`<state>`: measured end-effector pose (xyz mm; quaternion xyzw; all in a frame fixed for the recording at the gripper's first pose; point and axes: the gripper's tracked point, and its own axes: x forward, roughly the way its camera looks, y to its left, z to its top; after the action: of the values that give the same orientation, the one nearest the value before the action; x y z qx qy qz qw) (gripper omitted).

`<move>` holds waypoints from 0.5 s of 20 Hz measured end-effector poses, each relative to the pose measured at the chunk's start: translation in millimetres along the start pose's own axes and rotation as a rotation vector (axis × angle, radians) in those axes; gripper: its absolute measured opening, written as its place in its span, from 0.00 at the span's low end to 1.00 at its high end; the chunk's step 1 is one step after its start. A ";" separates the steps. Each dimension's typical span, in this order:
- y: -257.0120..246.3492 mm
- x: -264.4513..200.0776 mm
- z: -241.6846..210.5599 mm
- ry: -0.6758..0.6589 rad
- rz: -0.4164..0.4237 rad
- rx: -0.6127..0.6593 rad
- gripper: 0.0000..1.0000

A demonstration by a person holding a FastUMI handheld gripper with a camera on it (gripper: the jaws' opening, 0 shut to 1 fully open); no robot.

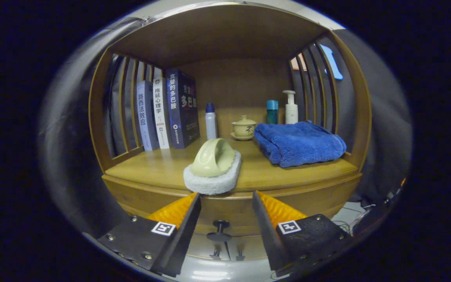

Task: Pull open the drawer, take out the items inside it, and place them on the countertop above the cabinet.

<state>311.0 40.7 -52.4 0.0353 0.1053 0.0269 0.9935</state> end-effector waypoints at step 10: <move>-108.8 -52.7 8.7 0.032 -0.102 -0.047 0.80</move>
<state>266.3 -71.5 -41.2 0.0062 0.1220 -0.0208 0.9923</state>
